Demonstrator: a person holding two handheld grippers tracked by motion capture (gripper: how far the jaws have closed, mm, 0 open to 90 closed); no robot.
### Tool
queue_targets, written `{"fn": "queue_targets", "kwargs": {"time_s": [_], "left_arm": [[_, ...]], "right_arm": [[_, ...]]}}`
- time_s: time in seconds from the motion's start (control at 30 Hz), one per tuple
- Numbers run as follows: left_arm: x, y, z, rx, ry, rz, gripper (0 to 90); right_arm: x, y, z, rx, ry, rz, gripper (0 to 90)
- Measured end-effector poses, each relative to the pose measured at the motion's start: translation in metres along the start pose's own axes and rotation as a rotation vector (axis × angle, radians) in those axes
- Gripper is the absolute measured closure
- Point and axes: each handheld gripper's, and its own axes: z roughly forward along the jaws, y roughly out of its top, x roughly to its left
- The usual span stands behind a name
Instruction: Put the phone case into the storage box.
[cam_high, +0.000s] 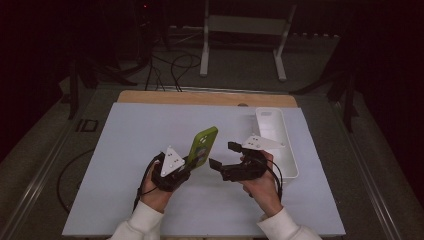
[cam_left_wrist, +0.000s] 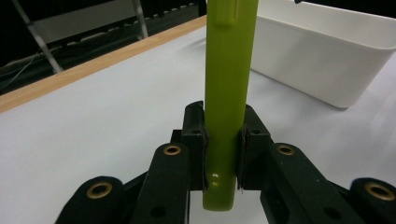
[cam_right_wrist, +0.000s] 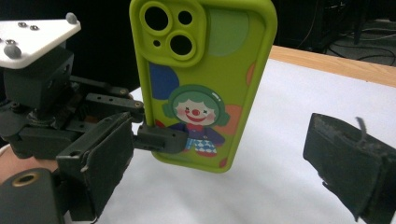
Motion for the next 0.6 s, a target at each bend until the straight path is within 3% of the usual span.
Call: {"fn": "queue_targets", "kwargs": {"time_s": [0.6], "left_arm": [[-0.0068, -0.0025, 0.0019, -0.003, 0.056, 0.019, 77.3]], "right_arm": [[0.0045, 0.0058, 0.0041, -0.035, -0.030, 0.011, 8.4]]}}
